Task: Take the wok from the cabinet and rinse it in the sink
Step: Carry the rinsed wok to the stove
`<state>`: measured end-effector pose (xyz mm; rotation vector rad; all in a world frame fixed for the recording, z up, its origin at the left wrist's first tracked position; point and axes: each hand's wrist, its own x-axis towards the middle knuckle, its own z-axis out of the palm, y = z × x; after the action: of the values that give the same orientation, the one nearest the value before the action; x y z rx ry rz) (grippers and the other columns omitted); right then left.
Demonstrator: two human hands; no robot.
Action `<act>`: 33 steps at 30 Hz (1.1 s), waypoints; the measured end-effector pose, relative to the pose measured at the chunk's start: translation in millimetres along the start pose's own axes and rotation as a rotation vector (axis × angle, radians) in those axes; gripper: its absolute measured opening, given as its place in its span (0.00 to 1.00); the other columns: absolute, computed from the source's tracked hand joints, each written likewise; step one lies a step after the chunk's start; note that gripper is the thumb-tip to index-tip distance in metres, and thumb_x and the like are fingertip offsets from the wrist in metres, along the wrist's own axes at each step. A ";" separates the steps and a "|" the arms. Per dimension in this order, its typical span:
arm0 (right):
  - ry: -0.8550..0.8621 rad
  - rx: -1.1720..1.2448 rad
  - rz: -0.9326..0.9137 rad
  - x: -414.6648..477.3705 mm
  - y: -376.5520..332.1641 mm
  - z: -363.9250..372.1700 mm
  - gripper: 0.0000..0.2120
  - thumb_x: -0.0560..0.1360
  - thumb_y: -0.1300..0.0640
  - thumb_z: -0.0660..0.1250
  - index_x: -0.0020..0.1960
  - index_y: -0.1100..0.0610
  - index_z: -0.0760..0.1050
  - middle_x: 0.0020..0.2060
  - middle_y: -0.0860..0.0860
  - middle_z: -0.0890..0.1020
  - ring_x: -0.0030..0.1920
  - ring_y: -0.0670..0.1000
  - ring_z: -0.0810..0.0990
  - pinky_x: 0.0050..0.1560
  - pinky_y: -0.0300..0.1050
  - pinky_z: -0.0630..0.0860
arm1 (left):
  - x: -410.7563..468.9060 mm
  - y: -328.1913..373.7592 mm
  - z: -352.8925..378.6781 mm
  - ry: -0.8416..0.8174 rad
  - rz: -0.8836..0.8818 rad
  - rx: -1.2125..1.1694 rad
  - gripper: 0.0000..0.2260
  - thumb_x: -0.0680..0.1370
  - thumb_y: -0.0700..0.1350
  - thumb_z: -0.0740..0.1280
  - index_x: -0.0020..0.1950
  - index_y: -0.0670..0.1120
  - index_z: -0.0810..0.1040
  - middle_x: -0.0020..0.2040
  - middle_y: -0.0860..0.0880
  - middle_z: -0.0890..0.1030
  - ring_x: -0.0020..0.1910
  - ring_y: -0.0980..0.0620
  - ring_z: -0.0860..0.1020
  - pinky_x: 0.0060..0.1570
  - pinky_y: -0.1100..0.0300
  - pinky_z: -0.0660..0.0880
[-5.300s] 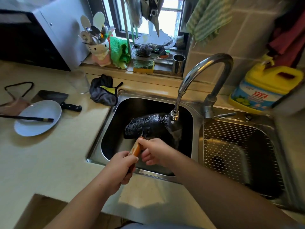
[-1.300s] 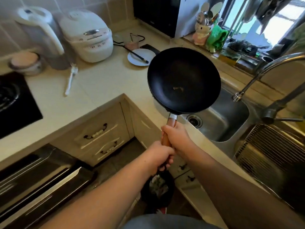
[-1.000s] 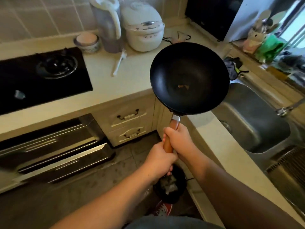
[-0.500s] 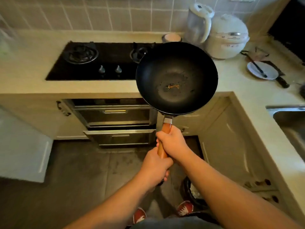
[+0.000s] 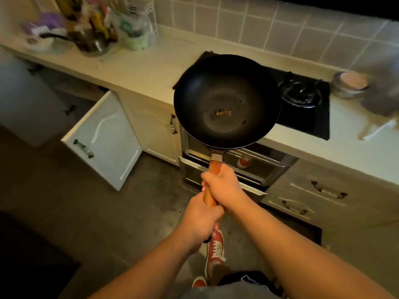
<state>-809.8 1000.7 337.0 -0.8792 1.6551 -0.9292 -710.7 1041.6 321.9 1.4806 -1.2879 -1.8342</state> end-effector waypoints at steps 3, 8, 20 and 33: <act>-0.067 -0.044 -0.023 33.9 -19.0 23.3 0.06 0.74 0.64 0.66 0.39 0.57 0.74 0.31 0.54 0.80 0.34 0.52 0.80 0.41 0.51 0.80 | 23.7 11.4 -24.4 0.076 0.011 -0.044 0.04 0.66 0.37 0.63 0.39 0.44 0.72 0.22 0.48 0.72 0.19 0.53 0.69 0.22 0.61 0.67; -0.154 -0.102 -0.045 104.8 -50.5 56.1 0.07 0.71 0.61 0.67 0.35 0.56 0.76 0.29 0.52 0.82 0.33 0.52 0.82 0.43 0.54 0.82 | 74.4 38.3 -64.1 0.181 0.003 -0.108 0.05 0.66 0.37 0.63 0.38 0.45 0.71 0.22 0.48 0.72 0.20 0.52 0.69 0.21 0.60 0.67; -0.291 -0.135 -0.057 221.3 -121.8 132.8 0.06 0.71 0.58 0.68 0.35 0.53 0.76 0.26 0.49 0.81 0.34 0.52 0.83 0.48 0.57 0.82 | 159.0 103.1 -161.3 0.271 -0.011 -0.156 0.07 0.62 0.41 0.65 0.38 0.45 0.71 0.22 0.48 0.72 0.19 0.51 0.67 0.21 0.60 0.66; -0.140 -0.116 -0.027 309.3 -186.5 270.2 0.04 0.68 0.59 0.65 0.36 0.58 0.77 0.30 0.56 0.79 0.33 0.53 0.80 0.45 0.59 0.81 | 242.1 133.0 -333.5 0.121 -0.028 -0.085 0.03 0.71 0.35 0.64 0.41 0.43 0.72 0.22 0.49 0.70 0.20 0.53 0.68 0.22 0.60 0.66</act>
<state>-599.9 601.6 322.8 -1.0244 1.5921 -0.7772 -506.7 659.7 319.3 1.5458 -1.1238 -1.7648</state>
